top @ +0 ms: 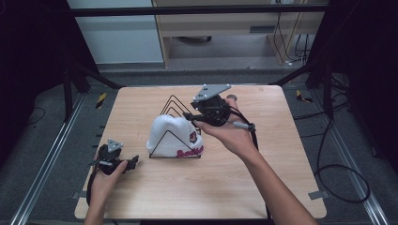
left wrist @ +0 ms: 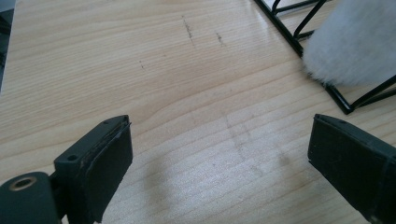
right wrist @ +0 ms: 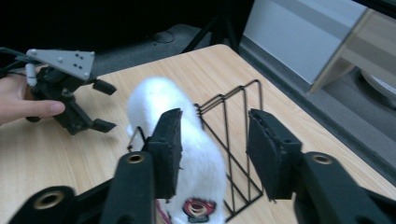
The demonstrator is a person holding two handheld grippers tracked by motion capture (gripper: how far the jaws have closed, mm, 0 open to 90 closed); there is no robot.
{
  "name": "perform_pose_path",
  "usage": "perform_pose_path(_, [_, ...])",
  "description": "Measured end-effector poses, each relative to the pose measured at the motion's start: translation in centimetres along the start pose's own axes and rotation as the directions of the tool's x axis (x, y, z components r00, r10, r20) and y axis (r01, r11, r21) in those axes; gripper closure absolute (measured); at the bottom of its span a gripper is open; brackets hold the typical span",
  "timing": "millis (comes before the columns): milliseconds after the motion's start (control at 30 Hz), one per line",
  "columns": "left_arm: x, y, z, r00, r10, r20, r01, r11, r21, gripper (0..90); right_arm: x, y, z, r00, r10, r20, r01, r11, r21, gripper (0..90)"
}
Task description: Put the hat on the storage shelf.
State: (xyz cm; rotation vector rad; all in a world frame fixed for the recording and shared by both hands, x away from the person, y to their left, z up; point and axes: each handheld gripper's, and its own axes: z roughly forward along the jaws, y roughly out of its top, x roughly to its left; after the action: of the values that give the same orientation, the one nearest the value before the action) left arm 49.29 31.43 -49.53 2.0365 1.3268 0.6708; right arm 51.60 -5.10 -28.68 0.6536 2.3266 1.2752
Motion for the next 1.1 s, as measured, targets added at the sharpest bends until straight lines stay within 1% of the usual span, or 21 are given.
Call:
perform_pose_path(67, [0.0, -0.3, 0.5, 1.0, 0.001, 0.003, -0.001, 0.9998, 0.018, 4.8, -0.5, -0.4, -0.6, 0.9995, 0.02, 0.024, -0.02, 1.0, -0.01, 45.7])
perform_pose_path(100, [0.0, -0.3, 0.5, 1.0, 0.001, 0.003, -0.001, 0.9998, 0.018, 4.6, -0.5, -0.4, -0.6, 0.9995, 0.02, 0.024, -0.02, 1.0, -0.01, 45.7])
perform_pose_path(133, [-0.1, -0.4, 0.7, 1.0, 0.004, 0.004, -0.004, 0.9997, 0.025, 4.0, -0.9, -0.7, -1.1, 0.9985, 0.035, 0.043, -0.034, 0.999, -0.016, 40.8])
perform_pose_path(200, [-0.1, -0.5, 0.8, 0.9998, -0.007, 0.021, 0.006, 0.9998, 0.021, 3.1, -1.0, -0.8, -1.2, 0.9982, 0.039, 0.046, -0.038, 0.999, -0.018, 39.0])
perform_pose_path(267, [0.0, -0.5, 0.8, 0.9997, -0.01, 0.021, 0.01, 0.9997, 0.023, 2.5, -1.4, -1.1, -1.9, 0.995, 0.068, 0.072, -0.066, 0.997, -0.032, 32.5])
perform_pose_path(333, [0.0, -0.7, 0.9, 0.9994, -0.017, 0.029, 0.017, 0.9997, 0.015, 2.4, -1.5, -1.1, -2.1, 0.9945, 0.071, 0.077, -0.069, 0.997, -0.036, 30.7])
perform_pose_path(400, [0.1, -0.8, 1.0, 0.9983, -0.036, 0.047, 0.035, 0.9992, 0.016, 1.4, -1.8, -1.4, -2.7, 0.9918, 0.086, 0.095, -0.083, 0.996, -0.035, 24.7])
perform_pose_path(467, [0.1, -0.8, 1.0, 0.9982, -0.037, 0.047, 0.036, 0.9992, 0.016, 1.3, -1.8, -1.6, -2.8, 0.9913, 0.085, 0.1, -0.082, 0.996, -0.037, 23.6])
perform_pose_path(533, [0.1, -0.8, 1.0, 0.9982, -0.037, 0.047, 0.037, 0.9992, 0.017, 0.9, -2.1, -2.4, -3.4, 0.9882, 0.1, 0.116, -0.097, 0.995, -0.029, 17.6])
perform_pose_path(600, [0.1, -0.8, 1.0, 0.9981, -0.037, 0.048, 0.036, 0.9992, 0.017, 0.8, -2.2, -3.3, -3.7, 0.9852, 0.111, 0.131, -0.109, 0.994, -0.026, 15.0])
perform_pose_path(633, [0.1, -0.8, 1.0, 0.9981, -0.037, 0.049, 0.036, 0.9992, 0.017, 0.8, -2.2, -3.3, -3.7, 0.9852, 0.111, 0.131, -0.109, 0.994, -0.026, 15.0])
perform_pose_path(667, [0.1, -0.8, 1.0, 0.9981, -0.037, 0.049, 0.036, 0.9992, 0.017, 0.8, -2.5, -4.5, -4.0, 0.9811, 0.131, 0.142, -0.13, 0.991, -0.018, 13.1])
perform_pose_path(700, [0.1, -0.8, 1.0, 0.9981, -0.037, 0.049, 0.036, 0.9992, 0.017, 0.8, -2.6, -5.2, -4.2, 0.979, 0.137, 0.151, -0.136, 0.991, -0.017, 12.4])
perform_pose_path(733, [0.1, -0.8, 1.0, 0.9981, -0.037, 0.049, 0.036, 0.9992, 0.017, 0.8, -2.6, -5.2, -4.2, 0.979, 0.137, 0.151, -0.136, 0.991, -0.017, 12.4])
perform_pose_path(767, [0.1, -0.8, 1.0, 0.9981, -0.038, 0.049, 0.037, 0.9992, 0.017, 0.7, -2.7, -5.9, -4.3, 0.9767, 0.143, 0.16, -0.142, 0.99, -0.017, 11.8])
perform_pose_path(833, [0.1, -0.8, 1.0, 0.9981, -0.037, 0.05, 0.037, 0.9992, 0.017, 0.7, -3.1, -7.7, -4.6, 0.9716, 0.168, 0.166, -0.169, 0.986, -0.011, 11.0])
perform_pose_path(867, [0.1, -0.8, 1.0, 0.9981, -0.037, 0.05, 0.037, 0.9992, 0.017, 0.6, -3.4, -9.1, -4.8, 0.9664, 0.19, 0.174, -0.191, 0.982, -0.008, 10.4])
perform_pose_path(900, [0.1, -0.8, 1.0, 0.9981, -0.037, 0.05, 0.036, 0.9992, 0.017, 0.6, -3.4, -9.1, -4.8, 0.9664, 0.19, 0.174, -0.191, 0.982, -0.008, 10.4])
perform_pose_path(933, [0.1, -0.8, 1.0, 0.998, -0.037, 0.05, 0.036, 0.9992, 0.017, 0.6, -3.5, -10.7, -5.0, 0.9602, 0.21, 0.185, -0.214, 0.977, 0.005, 9.8])
perform_pose_path(1000, [0.1, -0.8, 1.0, 0.9981, -0.037, 0.05, 0.036, 0.9992, 0.017, 0.6, -3.6, -11.3, -5.0, 0.9585, 0.212, 0.191, -0.218, 0.976, 0.01, 9.7])
perform_pose_path(1100, [0.1, -0.8, 1.0, 0.998, -0.037, 0.051, 0.036, 0.9992, 0.017, 0.6, -3.7, -13.7, -5.2, 0.9525, 0.231, 0.198, -0.241, 0.97, 0.028, 9.3])
